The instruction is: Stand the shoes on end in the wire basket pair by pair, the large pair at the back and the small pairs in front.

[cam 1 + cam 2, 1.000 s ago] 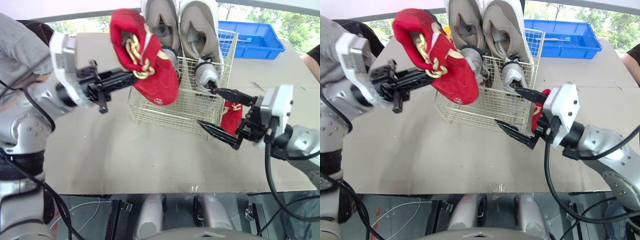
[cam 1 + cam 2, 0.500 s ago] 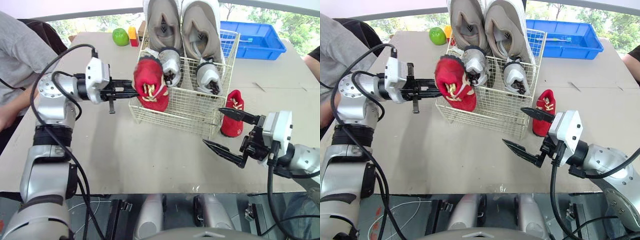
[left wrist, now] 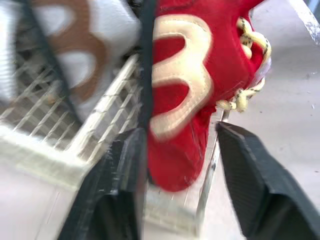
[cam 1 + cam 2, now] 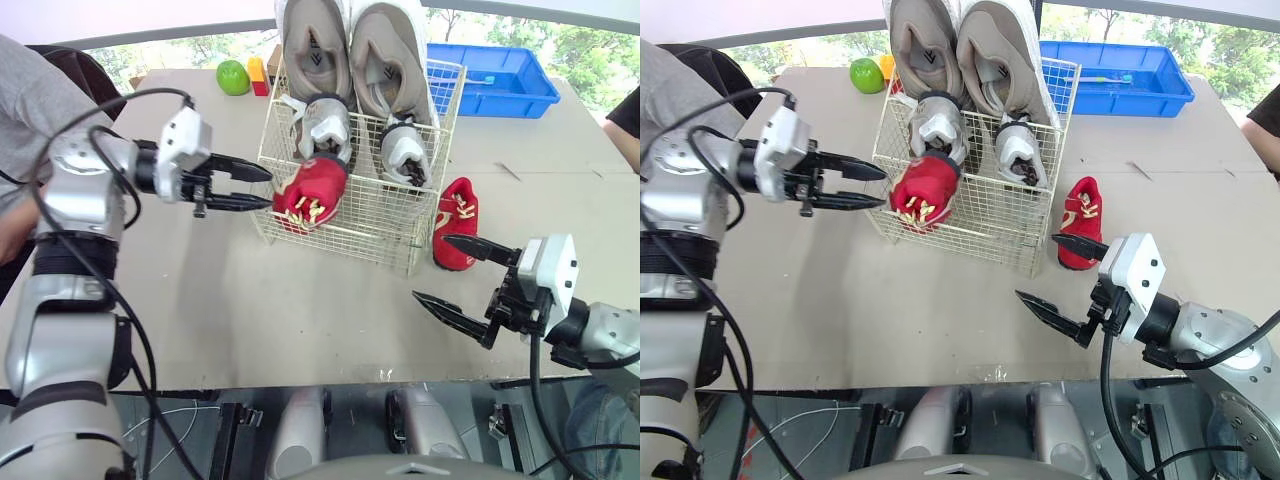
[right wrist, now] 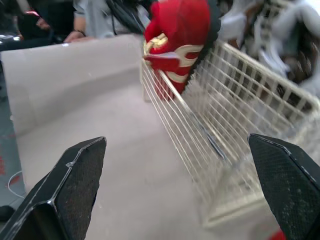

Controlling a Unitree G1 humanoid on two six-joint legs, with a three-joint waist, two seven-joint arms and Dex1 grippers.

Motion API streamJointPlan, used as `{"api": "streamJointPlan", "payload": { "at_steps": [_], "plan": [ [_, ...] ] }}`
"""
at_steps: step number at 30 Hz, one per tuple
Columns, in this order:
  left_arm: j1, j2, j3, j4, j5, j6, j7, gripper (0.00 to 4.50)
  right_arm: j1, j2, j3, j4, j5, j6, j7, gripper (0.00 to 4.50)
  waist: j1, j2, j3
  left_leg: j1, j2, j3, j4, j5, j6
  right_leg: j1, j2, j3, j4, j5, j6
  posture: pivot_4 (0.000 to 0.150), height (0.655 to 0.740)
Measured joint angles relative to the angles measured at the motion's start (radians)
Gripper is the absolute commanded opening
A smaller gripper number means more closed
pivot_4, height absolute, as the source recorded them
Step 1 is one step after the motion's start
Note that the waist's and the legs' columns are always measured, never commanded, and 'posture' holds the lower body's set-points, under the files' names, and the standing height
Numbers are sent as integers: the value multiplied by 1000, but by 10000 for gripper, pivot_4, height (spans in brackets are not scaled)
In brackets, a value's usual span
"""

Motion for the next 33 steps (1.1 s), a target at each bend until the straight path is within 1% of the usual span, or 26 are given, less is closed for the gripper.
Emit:
{"api": "streamJointPlan", "payload": {
  "at_steps": [4, 5, 7, 8, 9, 10, 13, 16, 19, 21, 24, 27, 29, 30, 31, 32, 33],
  "plan": [
    [70, 44, 95, -166, -86, 191, 28, 24289, -10, -12, -56, 48, 15, 41, -13, 44131, 2, 0, 0, 0, 0, -1, 0, 0, 0, 0, -2, 0, 0, 0, 0, 1500, 7400],
    [101, 52, 121, -229, -121, 250, 50, 24289, -16, -18, -65, 57, 12, 46, -14, 44131, 2, 0, 0, -1, 0, -2, 0, 0, 0, 0, -2, 0, 0, 0, 0, 1500, 7400],
    [203, 41, 185, -417, -195, 353, 129, 24289, -46, -42, -78, 93, -9, 67, -18, 44131, 0, 0, 0, 0, 1, -4, 0, 0, 0, 0, -3, 1, 0, 0, 0, 1500, 7400],
    [218, 35, 187, -446, -199, 357, 144, 24289, -53, -43, -80, 101, -10, 71, -19, 44131, 3, 0, 0, 0, 0, -4, 0, 0, 0, 0, -3, 0, 0, 0, 0, 1500, 7400],
    [242, 21, 192, -487, -187, 339, 184, 24289, -71, -44, -79, 114, -12, 77, -15, 44131, 4, 0, 0, 0, -1, -4, 1, 0, 0, 0, -3, 0, 0, 0, 0, 1500, 7400],
    [280, -3, 189, -542, -139, 284, 241, 24289, -98, -47, -72, 125, -16, 79, 0, 44131, 5, 0, 0, 1, -2, -4, 1, 0, 0, 0, -3, 1, 0, 0, 0, 1500, 7400],
    [316, -21, 176, -586, -89, 234, 294, 24289, -119, -56, -62, 124, -19, 79, 29, 44131, 6, 0, 0, 0, -1, -1, 1, 0, 0, 0, -2, 0, 0, 0, 0, 1500, 7400],
    [323, -51, 179, -641, -83, 284, 390, 24289, -123, -58, -47, 117, -28, 63, 72, 44131, 8, 0, 0, 0, -1, -2, 1, 0, 0, 0, -2, 0, 0, 0, 0, 1500, 7400],
    [364, -100, 174, -710, -76, 326, 492, 24289, -133, -56, -56, 38, 59, 24, 158, 44131, 6, 0, 0, 0, -1, -5, 0, 0, 0, 0, -2, 1, 0, 0, 1, 1500, 7400],
    [374, -124, 158, -727, -70, 337, 532, 24289, -145, -58, -56, 1, 77, 11, 181, 44131, 6, 0, 0, 0, -1, -5, 0, 0, 0, 0, -2, 0, 0, 0, 1, 1500, 7400],
    [372, -130, 132, -751, -37, 342, 581, 24289, -132, -63, -54, -7, 69, 1, 195, 44131, 10, 0, 0, 1, -2, -5, 1, 0, 0, 2, -2, 0, 0, 0, 0, 1500, 7400],
    [369, -132, 98, -755, 12, 326, 616, 24289, -98, -62, -53, -5, 46, -8, 204, 44131, 15, 0, 0, 7, -2, -3, 1, 0, 0, 8, -2, 0, -2, 0, 0, 1500, 7400],
    [373, -162, 97, -768, 20, 338, 655, 24289, -80, -58, -53, -3, 34, -14, 206, 44131, 20, 0, 0, 14, -2, -2, -1, 0, 0, 15, -3, 0, -3, -1, 0, 1500, 7400],
    [378, -168, 97, -772, 23, 343, 670, 18849, -76, -56, -53, -3, 32, -18, 206, 44131, 20, 0, 0, 15, -2, -2, -1, 0, 0, 16, -3, 0, -3, -1, 0, 1500, 7400],
    [384, -170, 97, -775, 34, 341, 687, 15010, -67, -53, -53, -3, 30, -25, 206, 44131, 21, 0, 0, 15, -1, -2, -1, 0, 0, 16, -3, 1, -3, -1, 0, 1500, 7400],
    [390, -171, 99, -779, 40, 339, 701, 9965, -59, -49, -53, -4, 27, -28, 206, 44131, 22, 0, 0, 16, -1, -2, -1, 0, 0, 16, -3, 1, -3, -1, 0, 1500, 7400],
    [396, -174, 104, -789, 41, 337, 717, 5957, -50, -46, -53, -4, 25, -30, 206, 44131, 22, 0, 0, 16, -1, -2, -1, 0, 0, 16, -3, 1, -3, 0, 0, 1500, 7400]
  ]
}}
